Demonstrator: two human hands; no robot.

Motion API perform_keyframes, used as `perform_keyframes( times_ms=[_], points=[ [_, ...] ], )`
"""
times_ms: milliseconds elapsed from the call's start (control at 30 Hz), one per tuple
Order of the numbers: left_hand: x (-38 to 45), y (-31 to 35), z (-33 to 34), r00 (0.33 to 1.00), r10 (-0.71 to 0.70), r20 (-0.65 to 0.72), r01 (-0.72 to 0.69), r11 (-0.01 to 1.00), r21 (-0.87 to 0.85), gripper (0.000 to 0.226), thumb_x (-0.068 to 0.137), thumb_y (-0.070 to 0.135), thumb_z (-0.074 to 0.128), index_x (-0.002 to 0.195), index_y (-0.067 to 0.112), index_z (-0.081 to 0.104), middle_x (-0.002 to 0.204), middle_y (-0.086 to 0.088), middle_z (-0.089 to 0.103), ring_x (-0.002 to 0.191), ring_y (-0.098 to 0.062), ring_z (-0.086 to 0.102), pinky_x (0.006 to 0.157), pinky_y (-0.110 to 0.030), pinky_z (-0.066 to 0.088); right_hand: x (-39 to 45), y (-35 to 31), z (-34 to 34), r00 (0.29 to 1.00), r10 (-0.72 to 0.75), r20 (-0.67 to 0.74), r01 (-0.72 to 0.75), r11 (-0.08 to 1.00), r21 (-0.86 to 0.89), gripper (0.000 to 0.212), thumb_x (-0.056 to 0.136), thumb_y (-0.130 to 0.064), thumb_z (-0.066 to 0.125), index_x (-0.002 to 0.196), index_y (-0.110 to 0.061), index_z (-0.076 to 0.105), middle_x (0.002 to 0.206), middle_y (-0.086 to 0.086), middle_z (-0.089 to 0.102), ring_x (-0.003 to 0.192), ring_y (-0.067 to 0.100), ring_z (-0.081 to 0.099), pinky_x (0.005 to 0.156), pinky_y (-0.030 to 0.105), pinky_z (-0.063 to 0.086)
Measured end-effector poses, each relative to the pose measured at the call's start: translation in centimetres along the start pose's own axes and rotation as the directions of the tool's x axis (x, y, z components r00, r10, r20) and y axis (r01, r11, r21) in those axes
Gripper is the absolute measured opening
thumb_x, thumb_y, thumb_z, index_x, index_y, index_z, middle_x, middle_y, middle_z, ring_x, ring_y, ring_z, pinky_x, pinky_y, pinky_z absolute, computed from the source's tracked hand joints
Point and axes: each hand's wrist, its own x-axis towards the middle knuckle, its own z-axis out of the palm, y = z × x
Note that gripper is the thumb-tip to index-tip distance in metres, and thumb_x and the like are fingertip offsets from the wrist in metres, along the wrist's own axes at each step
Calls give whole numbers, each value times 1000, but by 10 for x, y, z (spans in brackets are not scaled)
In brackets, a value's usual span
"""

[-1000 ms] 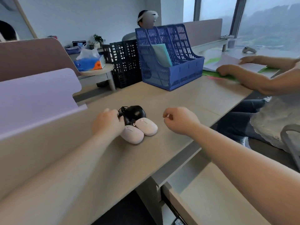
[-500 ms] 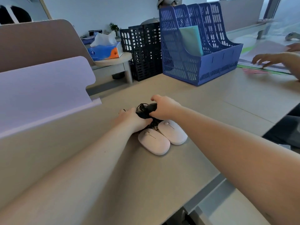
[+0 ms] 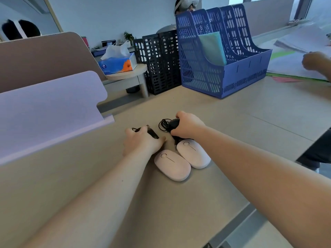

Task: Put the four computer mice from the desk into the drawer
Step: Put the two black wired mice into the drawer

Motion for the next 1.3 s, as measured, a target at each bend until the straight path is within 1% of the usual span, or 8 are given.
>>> perform_keyframes(
  times_ms=[267,433,567,667,800,1000,1133,1300],
  points=[
    [7,9,-1,999,38,-10,-37,997,67,65,67,53,64,128,34,52,126,-5,40,110,-32,54,77,-36,47,3,-1,2,995,3,-97,1,999,48,49,72,-35,70,113,-15,52,106,7,63,101,32,58,74,37,55],
    [5,8,-4,995,60,-86,-61,998,-18,42,67,45,67,104,25,63,110,-6,46,91,-31,55,71,-34,47,-3,0,-8,980,28,-197,1,990,144,54,74,-36,69,120,-15,51,112,9,62,106,32,56,84,43,56],
    [-7,12,-5,991,44,-126,-49,998,-33,28,70,42,64,91,26,55,100,-3,39,97,-33,55,72,-37,44,-11,3,-22,973,24,-229,17,984,178,55,74,-35,68,122,-15,51,113,9,62,107,32,56,85,43,56],
    [-14,8,1,991,67,-116,-67,998,1,33,72,41,64,100,25,55,110,-5,41,104,-36,50,79,-41,47,-17,7,-30,971,11,-237,35,981,191,55,73,-34,69,122,-15,51,114,10,62,107,32,55,85,43,56],
    [-11,4,4,987,80,-143,-74,996,45,49,71,41,70,117,30,56,126,-7,42,109,-36,48,75,-39,39,-22,16,-32,974,20,-227,28,978,207,56,73,-33,70,123,-14,52,115,10,62,109,31,55,87,42,55],
    [1,0,-2,957,177,-230,-176,984,25,34,80,31,65,109,16,56,109,-11,51,93,-38,59,73,-38,48,-19,18,-32,976,25,-216,27,971,236,55,74,-31,70,124,-13,53,116,8,64,108,29,58,87,40,56],
    [-3,3,-6,923,252,-290,-253,967,35,32,83,29,64,112,16,56,112,-11,55,92,-37,59,70,-38,47,-18,16,-29,977,28,-212,29,966,257,57,75,-30,70,126,-12,52,116,8,64,108,28,59,88,40,56],
    [-33,18,-20,881,370,-296,-304,920,247,48,85,35,63,130,30,46,129,-3,50,100,-32,54,67,-33,41,-36,22,-46,973,57,-223,11,956,294,53,75,-28,70,124,-13,54,113,8,64,104,28,60,82,39,58]
  ],
)
